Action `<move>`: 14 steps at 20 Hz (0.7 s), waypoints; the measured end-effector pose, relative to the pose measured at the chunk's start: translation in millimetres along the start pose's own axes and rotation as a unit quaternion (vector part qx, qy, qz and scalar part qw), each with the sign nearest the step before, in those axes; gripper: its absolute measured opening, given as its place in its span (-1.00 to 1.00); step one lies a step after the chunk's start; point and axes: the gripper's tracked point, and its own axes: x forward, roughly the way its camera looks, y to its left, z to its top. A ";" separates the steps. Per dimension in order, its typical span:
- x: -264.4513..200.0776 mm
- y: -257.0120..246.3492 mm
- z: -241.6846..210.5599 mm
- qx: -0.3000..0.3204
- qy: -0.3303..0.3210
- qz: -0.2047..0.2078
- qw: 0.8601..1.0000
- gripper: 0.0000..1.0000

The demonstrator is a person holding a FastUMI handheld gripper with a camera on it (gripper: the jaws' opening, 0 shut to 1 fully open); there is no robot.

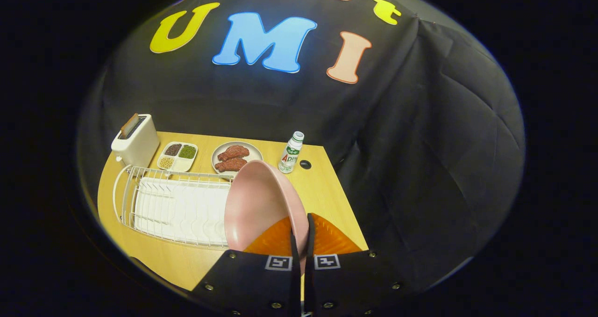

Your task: Take the plate from the dish rack, then take the spoon from the basket and place it into the plate.

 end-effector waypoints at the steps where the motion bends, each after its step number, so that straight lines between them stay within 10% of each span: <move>1: -0.8 -3.2 -8.2 0.003 0.003 0.005 1.000 -0.94; 14: -0.5 60.7 -123.8 0.002 0.032 0.166 0.986 -0.94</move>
